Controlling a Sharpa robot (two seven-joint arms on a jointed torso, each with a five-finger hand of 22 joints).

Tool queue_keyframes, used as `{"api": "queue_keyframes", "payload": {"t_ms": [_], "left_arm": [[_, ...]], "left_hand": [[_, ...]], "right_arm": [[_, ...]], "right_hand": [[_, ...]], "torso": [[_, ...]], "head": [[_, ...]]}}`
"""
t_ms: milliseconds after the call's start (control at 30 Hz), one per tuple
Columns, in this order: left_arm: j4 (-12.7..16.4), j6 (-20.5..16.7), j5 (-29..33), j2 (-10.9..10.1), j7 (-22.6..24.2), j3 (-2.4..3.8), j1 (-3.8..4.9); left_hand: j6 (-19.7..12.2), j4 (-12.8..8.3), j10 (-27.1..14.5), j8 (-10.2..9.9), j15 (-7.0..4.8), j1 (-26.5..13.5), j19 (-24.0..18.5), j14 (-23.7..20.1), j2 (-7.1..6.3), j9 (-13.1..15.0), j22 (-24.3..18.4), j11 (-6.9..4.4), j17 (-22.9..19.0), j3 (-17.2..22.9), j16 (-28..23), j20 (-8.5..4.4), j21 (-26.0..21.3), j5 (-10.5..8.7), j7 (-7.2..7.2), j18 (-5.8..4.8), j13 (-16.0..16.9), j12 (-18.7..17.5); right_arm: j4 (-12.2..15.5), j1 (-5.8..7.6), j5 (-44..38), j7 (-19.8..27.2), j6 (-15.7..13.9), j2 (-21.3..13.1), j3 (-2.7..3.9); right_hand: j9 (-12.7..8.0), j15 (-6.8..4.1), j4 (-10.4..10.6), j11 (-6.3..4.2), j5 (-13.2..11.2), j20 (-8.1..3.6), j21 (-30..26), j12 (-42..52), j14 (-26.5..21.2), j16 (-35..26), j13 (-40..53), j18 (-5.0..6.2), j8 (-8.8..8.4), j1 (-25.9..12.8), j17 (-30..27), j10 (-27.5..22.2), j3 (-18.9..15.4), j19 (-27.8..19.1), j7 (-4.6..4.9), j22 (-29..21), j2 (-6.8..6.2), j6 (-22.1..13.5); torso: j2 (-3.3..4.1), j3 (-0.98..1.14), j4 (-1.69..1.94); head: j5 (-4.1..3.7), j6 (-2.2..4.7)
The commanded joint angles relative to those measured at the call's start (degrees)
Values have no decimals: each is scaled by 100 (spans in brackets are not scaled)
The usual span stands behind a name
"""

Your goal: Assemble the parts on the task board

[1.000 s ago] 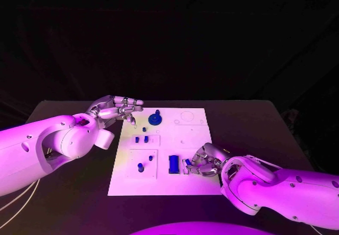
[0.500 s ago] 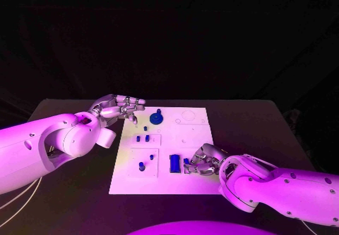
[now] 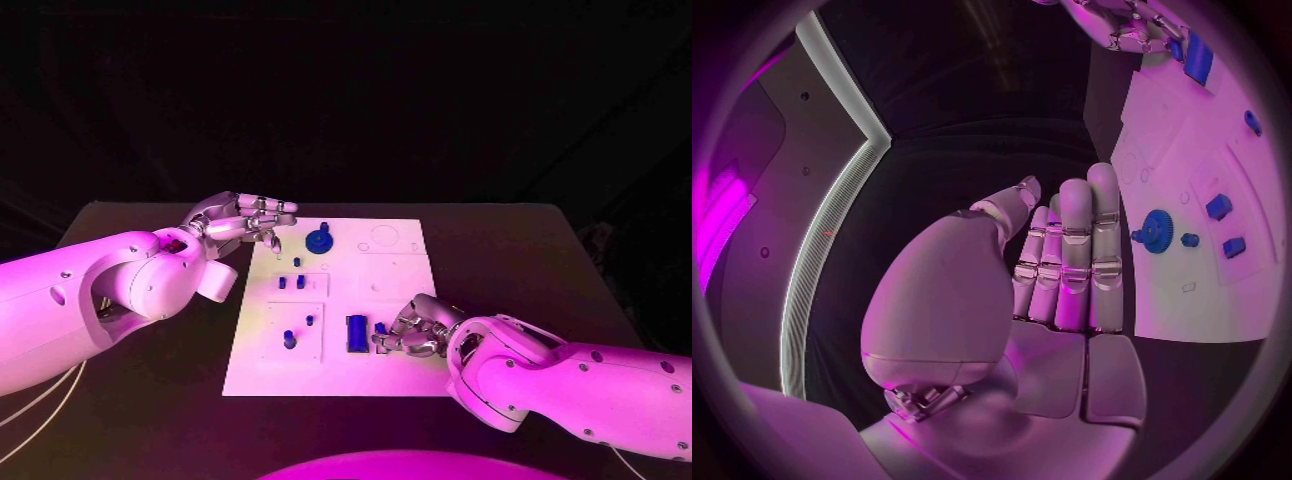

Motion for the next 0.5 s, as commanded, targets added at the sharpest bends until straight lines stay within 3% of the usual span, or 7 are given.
{"api": "queue_keyframes", "payload": {"t_ms": [33,500], "left_arm": [[15,87,-20,7,16,4,4],[13,61,-20,-3,8,4,4]], "left_hand": [[-47,5,-34,18,3,-24,-7,-44,41,-7,8,-5,-5,-34,17,15,9,17,-11,74,-8,35],[-50,7,-39,20,4,-27,-8,-45,44,-7,8,-5,-7,-35,19,16,9,17,-12,74,-9,38]], "right_arm": [[35,-7,-19,80,93,-12,-2],[247,-8,-193,110,-37,-193,-2]], "right_hand": [[9,-31,-3,-5,-46,-53,19,34,479,29,402,-73,-16,-67,954,38,-63,514,25,1440,1,-5],[16,-33,6,-8,-83,-53,26,48,482,35,416,-75,-10,-124,964,44,-192,517,21,1442,38,2]], "torso": [[1,4,0],[7,5,-3]], "head": [[-5,-6],[5,-2]]}}
